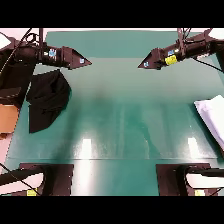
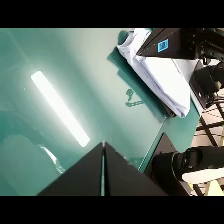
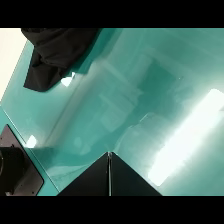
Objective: Fold the shirts.
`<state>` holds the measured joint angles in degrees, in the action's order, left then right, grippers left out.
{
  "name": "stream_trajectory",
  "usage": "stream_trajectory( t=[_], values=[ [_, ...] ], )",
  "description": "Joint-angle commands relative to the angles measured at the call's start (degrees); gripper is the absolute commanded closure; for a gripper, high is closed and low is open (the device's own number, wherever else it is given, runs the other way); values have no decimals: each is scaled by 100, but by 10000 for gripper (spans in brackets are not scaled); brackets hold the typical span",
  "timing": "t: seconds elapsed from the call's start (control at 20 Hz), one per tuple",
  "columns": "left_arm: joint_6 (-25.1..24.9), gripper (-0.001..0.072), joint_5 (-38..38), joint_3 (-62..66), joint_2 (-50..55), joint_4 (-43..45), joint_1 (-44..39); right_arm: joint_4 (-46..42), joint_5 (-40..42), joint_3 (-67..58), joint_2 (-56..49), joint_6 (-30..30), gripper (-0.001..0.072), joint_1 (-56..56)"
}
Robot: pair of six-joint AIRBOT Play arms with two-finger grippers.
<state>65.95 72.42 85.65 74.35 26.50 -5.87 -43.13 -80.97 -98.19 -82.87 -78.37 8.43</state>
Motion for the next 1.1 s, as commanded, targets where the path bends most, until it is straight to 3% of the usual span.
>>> stream_trajectory(
  t=[0.0, 0.5, 0.7, 0.9, 0.95, 1.0, 1.05],
  values=[
    [0, 684, 0, 7, 0, 0, 2, -7, 0, 2, 0, 22, 687, -4],
    [0, 684, 0, 7, 0, 2, 2, 2, 2, 2, 0, 22, 687, -4],
    [2, 684, -616, 7, 0, -326, 2, 9, -7, 2, 0, 20, 687, -4],
    [234, 680, -262, 7, 0, -223, 26, 13, -109, 2, 2, -11, 687, -4],
    [597, 412, -284, 7, 0, 90, 122, 11, -114, 2, 2, -22, 686, -7],
    [1027, 39, -260, 7, 0, 586, 306, 9, -129, 2, 2, -22, 685, -17],
    [1346, 21, -247, 4, 0, 1176, 575, 9, -166, 2, 4, -20, 683, -57]
  ],
)
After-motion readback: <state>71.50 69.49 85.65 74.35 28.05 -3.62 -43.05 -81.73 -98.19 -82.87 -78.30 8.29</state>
